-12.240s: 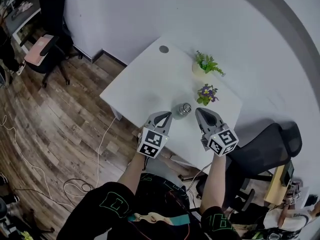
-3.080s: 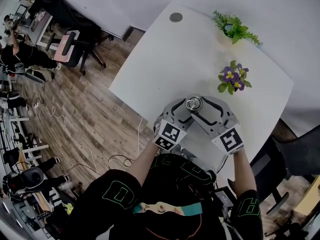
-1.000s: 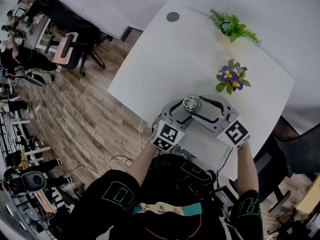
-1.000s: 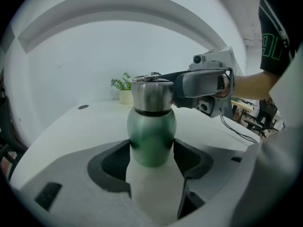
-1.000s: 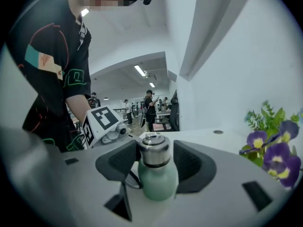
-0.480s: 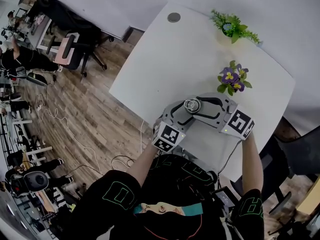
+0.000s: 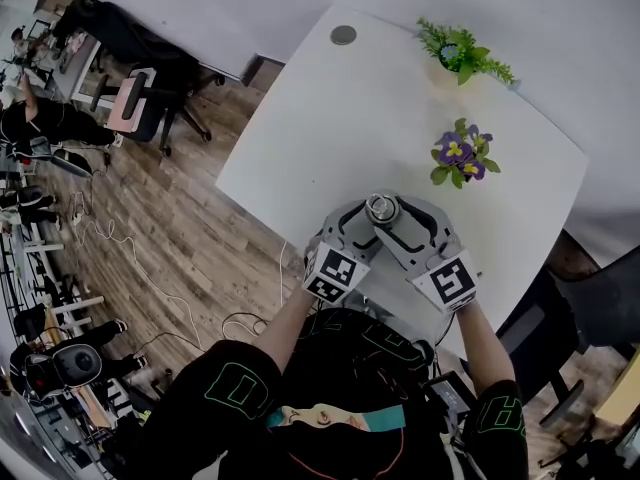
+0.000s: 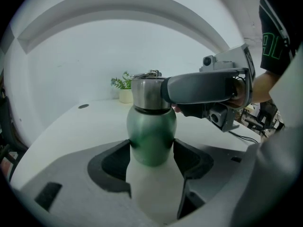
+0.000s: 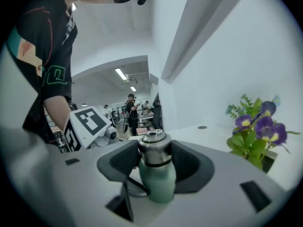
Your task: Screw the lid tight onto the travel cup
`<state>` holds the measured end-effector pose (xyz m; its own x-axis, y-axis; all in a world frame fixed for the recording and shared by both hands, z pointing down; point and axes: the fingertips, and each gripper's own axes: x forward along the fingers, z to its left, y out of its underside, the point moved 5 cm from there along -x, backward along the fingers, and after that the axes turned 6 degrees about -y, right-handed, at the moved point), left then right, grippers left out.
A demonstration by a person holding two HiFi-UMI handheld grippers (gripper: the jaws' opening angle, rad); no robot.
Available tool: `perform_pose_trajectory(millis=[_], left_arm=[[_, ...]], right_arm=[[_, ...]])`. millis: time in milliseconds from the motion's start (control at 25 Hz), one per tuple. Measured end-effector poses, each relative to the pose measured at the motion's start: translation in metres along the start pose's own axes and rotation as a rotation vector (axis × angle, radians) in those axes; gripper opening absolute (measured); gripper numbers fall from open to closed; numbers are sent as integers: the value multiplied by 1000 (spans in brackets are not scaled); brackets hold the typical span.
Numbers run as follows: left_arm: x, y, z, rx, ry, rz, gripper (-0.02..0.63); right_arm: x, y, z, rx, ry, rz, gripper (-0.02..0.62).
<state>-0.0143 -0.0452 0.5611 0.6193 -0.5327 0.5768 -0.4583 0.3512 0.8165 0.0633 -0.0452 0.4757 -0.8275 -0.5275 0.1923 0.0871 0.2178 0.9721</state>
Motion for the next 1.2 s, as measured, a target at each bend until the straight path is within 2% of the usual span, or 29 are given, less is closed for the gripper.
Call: perform_pose_trajectory(millis=[200,280,400,560,680,800,920,1040,1120,1200], left_arm=[[-1,-1,0,3,-4,4,295],[-1,0,0,-4,-4,5,295],[-1,0,0,-6,-8,7,293],[0,0,-2,4,-8,11,291],[1,1,-1,5,-6,9,290],[2,1,-1,4,-4,11,290],[2,2,-1,3,1,15,290],[2,1,0,2,1,15,290],[2,1,-1,4,2,17,288],[2,1,-1,4,2,20,288]], right_arm=[[2,1,16,44,288,-45,224],[5,1,21,54,326,-40,225],[5,0,18,72,315,-43,226],[0,1,12,62,231,-36,229],[-2,0,8,52,114,-2,240],[-3,1,-3,-11,4,69,280],[-4,-7,-7,-52,-134,105,275],[-2,-10,-8,-141,-283,162,272],[1,-11,-11,-167,-337,181,273],[3,-14,-15,-147,-373,169,272]])
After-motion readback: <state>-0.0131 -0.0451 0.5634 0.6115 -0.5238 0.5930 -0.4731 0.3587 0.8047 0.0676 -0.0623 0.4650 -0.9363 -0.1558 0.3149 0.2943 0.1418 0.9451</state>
